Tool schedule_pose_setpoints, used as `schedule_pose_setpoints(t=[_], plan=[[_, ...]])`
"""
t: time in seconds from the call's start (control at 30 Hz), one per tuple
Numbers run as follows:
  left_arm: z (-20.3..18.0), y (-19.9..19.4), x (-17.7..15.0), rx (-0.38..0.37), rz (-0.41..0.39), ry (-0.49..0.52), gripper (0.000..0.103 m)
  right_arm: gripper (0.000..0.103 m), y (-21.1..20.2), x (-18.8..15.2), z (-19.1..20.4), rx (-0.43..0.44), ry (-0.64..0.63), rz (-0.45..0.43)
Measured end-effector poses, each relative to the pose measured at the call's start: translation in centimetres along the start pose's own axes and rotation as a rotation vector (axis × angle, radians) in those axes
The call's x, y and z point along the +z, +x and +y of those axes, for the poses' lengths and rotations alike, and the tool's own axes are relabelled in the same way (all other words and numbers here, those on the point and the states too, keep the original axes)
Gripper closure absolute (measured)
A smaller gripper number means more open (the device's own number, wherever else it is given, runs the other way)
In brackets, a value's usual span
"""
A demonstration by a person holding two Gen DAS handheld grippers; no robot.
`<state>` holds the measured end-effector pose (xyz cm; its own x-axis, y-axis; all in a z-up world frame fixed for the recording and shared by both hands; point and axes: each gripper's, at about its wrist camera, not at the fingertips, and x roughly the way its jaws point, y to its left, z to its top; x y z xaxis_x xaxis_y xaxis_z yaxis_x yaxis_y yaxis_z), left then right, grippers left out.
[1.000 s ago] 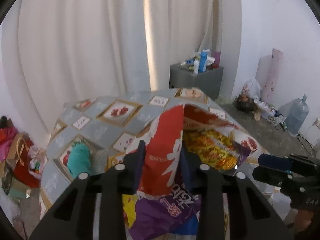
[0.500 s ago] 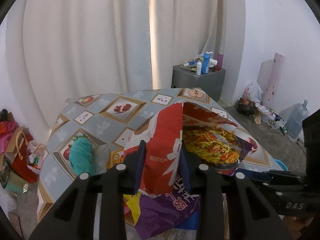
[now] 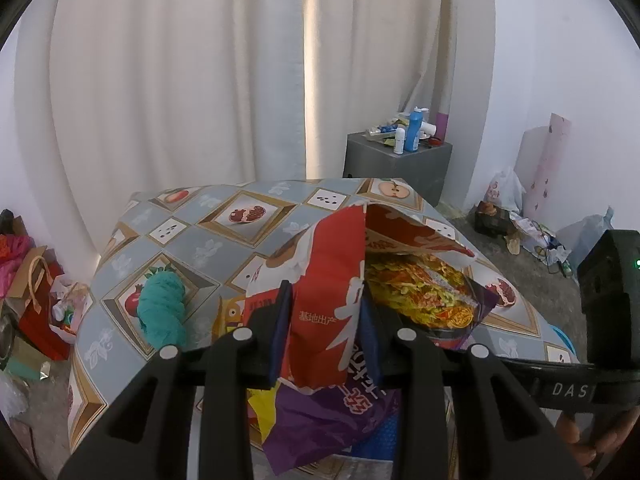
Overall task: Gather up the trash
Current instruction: 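Grasp the red noodle bag with the left tool while the right tool grasps the purple bag, then carry both bags over the wastebasket and open both tools to drop them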
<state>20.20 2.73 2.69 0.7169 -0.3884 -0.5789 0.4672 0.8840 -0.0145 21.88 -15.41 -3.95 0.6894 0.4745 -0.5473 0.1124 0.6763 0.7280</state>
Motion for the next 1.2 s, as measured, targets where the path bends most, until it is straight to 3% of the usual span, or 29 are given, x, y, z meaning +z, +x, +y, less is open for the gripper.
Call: schedule_pose_setpoints(t=[0.23,0.4,0.53,0.8,1.2], plan=[[0.1,-0.2,-0.2,-0.006,-0.003,-0.004,0.073,0.077,0.7,0.0,0.4,0.030,0.011,-0.010],[0.2,-0.4,-0.1,0.005,-0.010,-0.014,0.073,0.092,0.7,0.2,0.5,0.057,0.016,-0.027],[0.7,-0.9,0.1,0.022,-0.027,-0.029,0.074,0.101,0.4,0.5,0.0,0.134,0.041,-0.029],[2.2,-3.3,0.7,0.056,-0.090,-0.088,0.075,0.103,-0.6,1.0,0.1,0.353,0.096,-0.038],[1.1,-10.4,2.8,0.052,-0.227,-0.064,0.075,0.103,-5.9,1.3,2.6,0.489,0.031,-0.129]])
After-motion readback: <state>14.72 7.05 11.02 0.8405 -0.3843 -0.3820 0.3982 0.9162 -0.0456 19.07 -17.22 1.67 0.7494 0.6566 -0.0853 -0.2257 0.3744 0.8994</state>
